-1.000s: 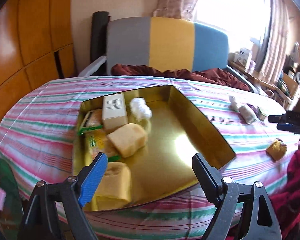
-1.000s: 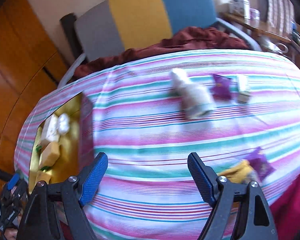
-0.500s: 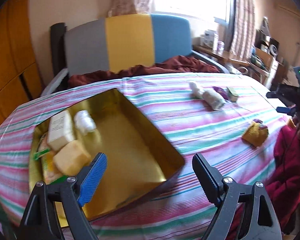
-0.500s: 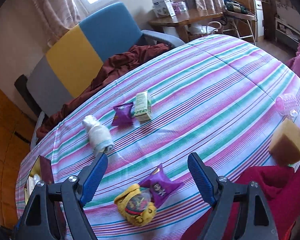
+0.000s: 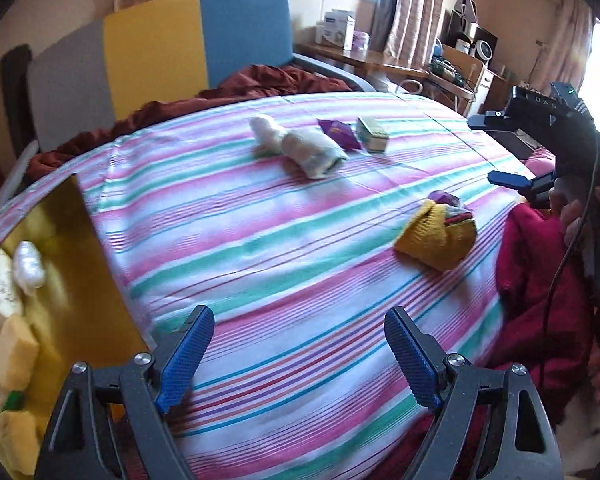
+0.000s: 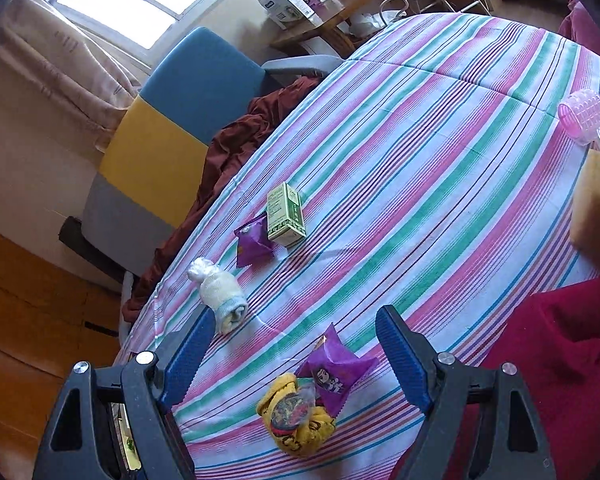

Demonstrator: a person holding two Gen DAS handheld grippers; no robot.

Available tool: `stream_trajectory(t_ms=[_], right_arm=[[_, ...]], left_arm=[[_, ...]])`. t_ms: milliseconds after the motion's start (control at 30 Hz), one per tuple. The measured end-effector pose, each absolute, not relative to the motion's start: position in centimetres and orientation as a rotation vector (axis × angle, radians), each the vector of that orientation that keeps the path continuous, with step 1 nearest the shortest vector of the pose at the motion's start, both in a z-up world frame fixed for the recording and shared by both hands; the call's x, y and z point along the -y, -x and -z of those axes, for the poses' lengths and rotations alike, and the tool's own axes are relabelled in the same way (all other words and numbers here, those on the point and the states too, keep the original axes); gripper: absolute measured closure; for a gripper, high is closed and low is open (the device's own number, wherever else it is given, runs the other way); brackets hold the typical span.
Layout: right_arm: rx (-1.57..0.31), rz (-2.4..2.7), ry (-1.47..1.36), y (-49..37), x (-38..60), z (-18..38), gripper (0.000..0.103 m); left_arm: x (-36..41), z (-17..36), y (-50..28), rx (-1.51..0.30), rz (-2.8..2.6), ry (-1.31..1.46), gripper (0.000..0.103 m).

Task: Organize objects
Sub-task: 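Move both tools toward the yellow knit bundle and purple packet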

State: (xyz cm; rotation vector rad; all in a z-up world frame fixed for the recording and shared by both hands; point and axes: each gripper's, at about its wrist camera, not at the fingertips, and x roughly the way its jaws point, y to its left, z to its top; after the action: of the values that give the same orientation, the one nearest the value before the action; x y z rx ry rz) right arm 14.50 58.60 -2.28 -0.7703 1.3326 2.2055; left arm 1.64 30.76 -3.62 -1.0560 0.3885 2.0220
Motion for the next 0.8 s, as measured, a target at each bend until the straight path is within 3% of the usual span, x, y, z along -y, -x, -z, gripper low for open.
stream_trajectory(t_ms=[567, 800], right_arm=[[-1.383, -2.228, 0.756, -14.6, -58.7, 2.6, 0.019], [-1.395, -2.228, 0.767, -14.6, -58.8, 2.7, 0.019]], left_arm=[[-39.2, 4.0, -1.2, -0.202, -1.833, 1.184, 0.014], [-42.6, 3.5, -2.1, -0.228, -1.801, 1.118, 0.01]])
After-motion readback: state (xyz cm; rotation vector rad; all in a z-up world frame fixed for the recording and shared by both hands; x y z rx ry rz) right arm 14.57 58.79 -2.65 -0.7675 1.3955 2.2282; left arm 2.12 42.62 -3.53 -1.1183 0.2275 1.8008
